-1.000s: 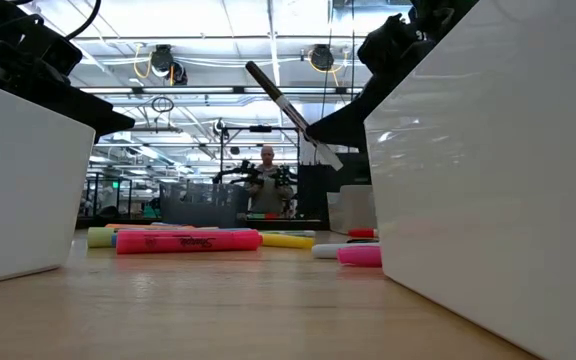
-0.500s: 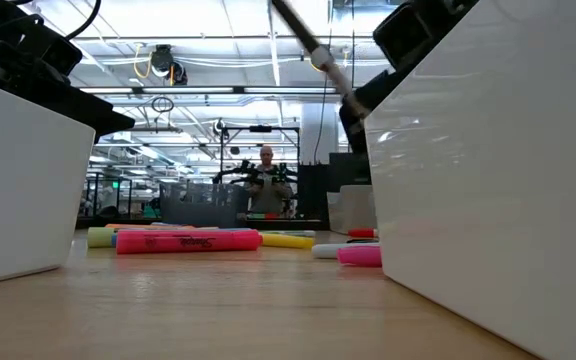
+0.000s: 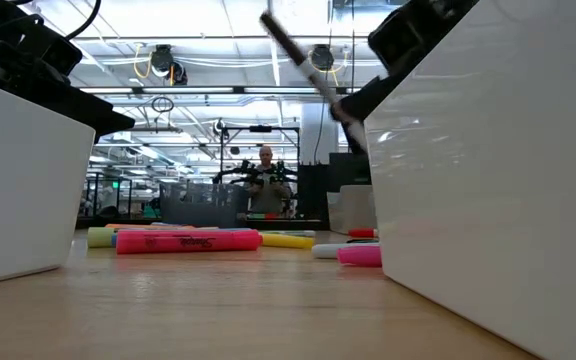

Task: Pick & Place Markers
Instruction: Put the brown marker pen into the gray bin

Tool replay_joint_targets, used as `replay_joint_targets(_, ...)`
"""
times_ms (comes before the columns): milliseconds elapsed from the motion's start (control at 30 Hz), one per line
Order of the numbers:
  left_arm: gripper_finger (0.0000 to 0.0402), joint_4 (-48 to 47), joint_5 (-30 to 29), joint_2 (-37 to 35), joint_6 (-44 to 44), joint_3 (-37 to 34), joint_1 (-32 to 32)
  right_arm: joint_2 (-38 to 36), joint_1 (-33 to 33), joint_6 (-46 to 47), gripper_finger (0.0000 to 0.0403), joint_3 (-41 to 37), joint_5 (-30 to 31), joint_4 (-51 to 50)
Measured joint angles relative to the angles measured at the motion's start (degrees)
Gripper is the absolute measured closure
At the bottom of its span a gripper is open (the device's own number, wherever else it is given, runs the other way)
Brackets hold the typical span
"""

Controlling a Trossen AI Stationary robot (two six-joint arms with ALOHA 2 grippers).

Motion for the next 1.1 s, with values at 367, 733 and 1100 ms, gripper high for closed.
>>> replay_joint_targets(367,0.0151,0.0,0.0,0.0,0.0,0.0,-0.01,0.0,-0.12,-0.42,0.0382,0.02,28.86,-3.73)
replay_joint_targets(733,0.0151,-0.01,0.0,0.01,0.0,0.0,-0.01,0.0,-0.15,2.8,0.0382,0.02,64.06,-7.23)
replay_joint_targets(1100,0.0151,-0.02,0.0,0.01,0.0,0.0,-0.01,-1.39,-7.08,2.87,0.0381,0.02,64.39,-6.83)
